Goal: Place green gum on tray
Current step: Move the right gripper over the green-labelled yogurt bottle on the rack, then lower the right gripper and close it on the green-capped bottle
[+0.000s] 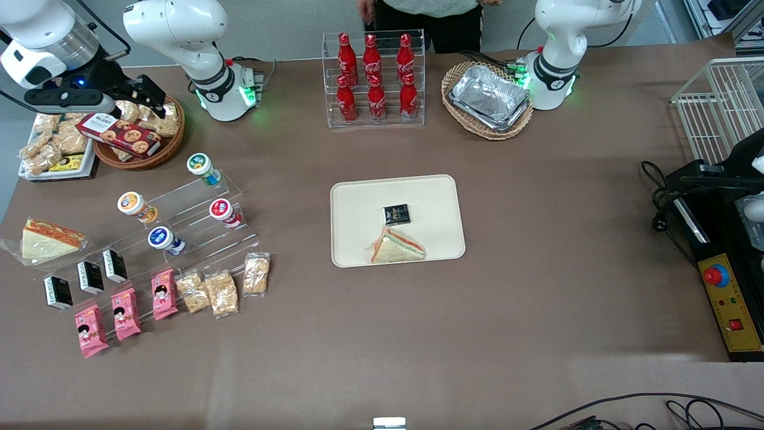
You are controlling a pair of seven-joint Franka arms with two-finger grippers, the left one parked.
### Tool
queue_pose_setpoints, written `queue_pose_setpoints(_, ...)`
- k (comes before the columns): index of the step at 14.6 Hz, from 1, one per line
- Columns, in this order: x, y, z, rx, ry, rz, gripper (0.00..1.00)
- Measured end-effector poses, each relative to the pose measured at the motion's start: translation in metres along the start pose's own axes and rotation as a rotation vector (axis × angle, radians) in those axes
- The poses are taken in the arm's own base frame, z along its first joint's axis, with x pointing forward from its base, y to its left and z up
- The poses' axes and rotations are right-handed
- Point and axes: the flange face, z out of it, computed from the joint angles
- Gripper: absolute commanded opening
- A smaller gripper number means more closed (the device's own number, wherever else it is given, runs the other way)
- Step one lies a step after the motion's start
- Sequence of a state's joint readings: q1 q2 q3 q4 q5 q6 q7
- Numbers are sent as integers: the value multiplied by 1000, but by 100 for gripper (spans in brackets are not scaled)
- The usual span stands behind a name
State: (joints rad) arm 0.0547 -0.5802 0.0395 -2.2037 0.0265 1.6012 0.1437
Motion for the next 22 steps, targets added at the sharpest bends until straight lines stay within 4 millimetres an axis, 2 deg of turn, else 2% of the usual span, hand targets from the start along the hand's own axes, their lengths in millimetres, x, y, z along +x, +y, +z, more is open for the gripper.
queue_pose_setpoints(3, 0, -6, 15, -7, 4, -10, 100)
queue_pose_setpoints(6, 2, -13, 39, -11, 12, -26, 100)
queue_pose_setpoints(16, 0, -8, 150, -4, 48, -20, 100)
queue_pose_setpoints(22, -4, -4, 185, 2, 62, -11, 100)
